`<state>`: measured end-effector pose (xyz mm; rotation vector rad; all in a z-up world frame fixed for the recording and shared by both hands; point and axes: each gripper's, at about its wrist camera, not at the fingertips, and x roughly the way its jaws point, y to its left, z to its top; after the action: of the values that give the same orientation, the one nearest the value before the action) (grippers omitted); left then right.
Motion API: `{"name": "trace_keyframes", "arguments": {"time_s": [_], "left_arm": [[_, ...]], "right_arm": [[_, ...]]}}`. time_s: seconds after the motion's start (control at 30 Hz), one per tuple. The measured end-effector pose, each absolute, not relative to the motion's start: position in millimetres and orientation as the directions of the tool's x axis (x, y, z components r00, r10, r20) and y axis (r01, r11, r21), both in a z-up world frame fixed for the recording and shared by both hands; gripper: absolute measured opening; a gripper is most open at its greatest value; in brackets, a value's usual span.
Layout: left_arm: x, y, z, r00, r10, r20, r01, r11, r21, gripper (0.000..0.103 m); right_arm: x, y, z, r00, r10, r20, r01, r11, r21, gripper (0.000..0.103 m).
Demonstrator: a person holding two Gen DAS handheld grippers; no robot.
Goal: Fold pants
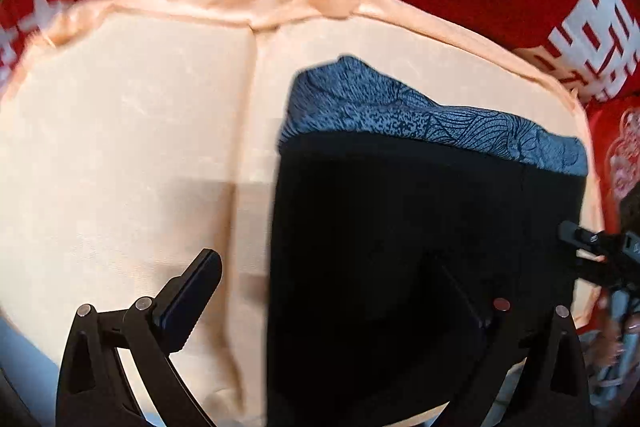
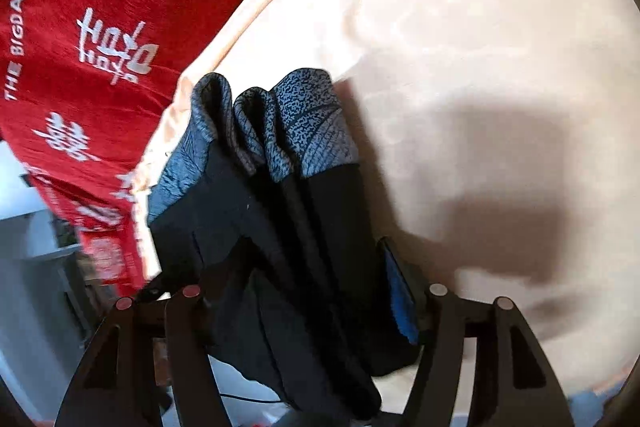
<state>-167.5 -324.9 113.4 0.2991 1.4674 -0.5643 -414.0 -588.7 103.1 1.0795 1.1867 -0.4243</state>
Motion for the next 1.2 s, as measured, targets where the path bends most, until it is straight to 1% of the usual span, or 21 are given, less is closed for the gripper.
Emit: {"name": "trace_keyframes", "arguments": {"time_s": [0.2,0.3,0.37,0.4,0.43,0.47,0.57,0.63,0.7,0.73,0.8,1.0,1.2], "left_arm": [[-179,-307,140,0.083,-0.132,-0.988,0.587,0.807,-0.059,0.102],[-192,-303,152,0.101,-0.097,-0.99,0.599,0.801,-0.018,0.102],[-203,-302,161,0.111,-0.069,-0.991,0.598,0.801,0.011,0.102],[-209,-302,165,0.109,-0.062,-0.992,0.6,0.8,0.016,0.102],[-214,-299,169,0.107,-0.054,-0.993,0.604,0.797,0.021,0.102],[-219,-298,174,0.104,-0.052,-0.993,0.608,0.794,0.022,0.102],[-233,-304,185,0.096,-0.054,-0.994,0.622,0.783,0.017,0.102],[-242,-303,192,0.097,-0.044,-0.994,0.637,0.771,0.028,0.102],[-248,-304,197,0.086,-0.038,-0.996,0.647,0.762,0.027,0.102],[-251,-305,198,0.082,-0.034,-0.996,0.65,0.759,0.027,0.102],[-256,-303,204,0.083,-0.021,-0.996,0.658,0.752,0.039,0.102],[-265,-299,222,0.089,-0.01,-0.996,0.661,0.749,0.051,0.102],[-275,-294,242,0.12,-0.004,-0.993,0.657,0.75,0.076,0.102]], "right_arm": [[-435,-580,133,0.281,0.114,-0.953,0.826,0.477,0.3,0.068],[-443,-568,147,0.207,0.052,-0.977,0.842,0.5,0.205,0.075],[-444,-559,155,0.159,0.017,-0.987,0.843,0.519,0.145,0.075],[-444,-553,160,0.137,-0.001,-0.991,0.838,0.533,0.115,0.077],[-444,-546,165,0.116,-0.016,-0.993,0.831,0.549,0.089,0.081],[-444,-541,168,0.107,-0.027,-0.994,0.827,0.558,0.074,0.081],[-444,-522,181,0.101,-0.052,-0.994,0.817,0.574,0.053,0.082],[-444,-511,189,0.1,-0.068,-0.993,0.815,0.578,0.042,0.087],[-443,-499,196,0.085,-0.093,-0.992,0.801,0.598,0.012,0.089],[-441,-494,199,0.074,-0.106,-0.992,0.793,0.61,-0.006,0.095],[-437,-483,208,0.071,-0.134,-0.988,0.769,0.639,-0.031,0.103],[-431,-458,235,0.094,-0.16,-0.983,0.732,0.681,-0.04,0.103],[-425,-439,248,0.072,-0.119,-0.99,0.732,0.681,-0.028,0.103]]}}
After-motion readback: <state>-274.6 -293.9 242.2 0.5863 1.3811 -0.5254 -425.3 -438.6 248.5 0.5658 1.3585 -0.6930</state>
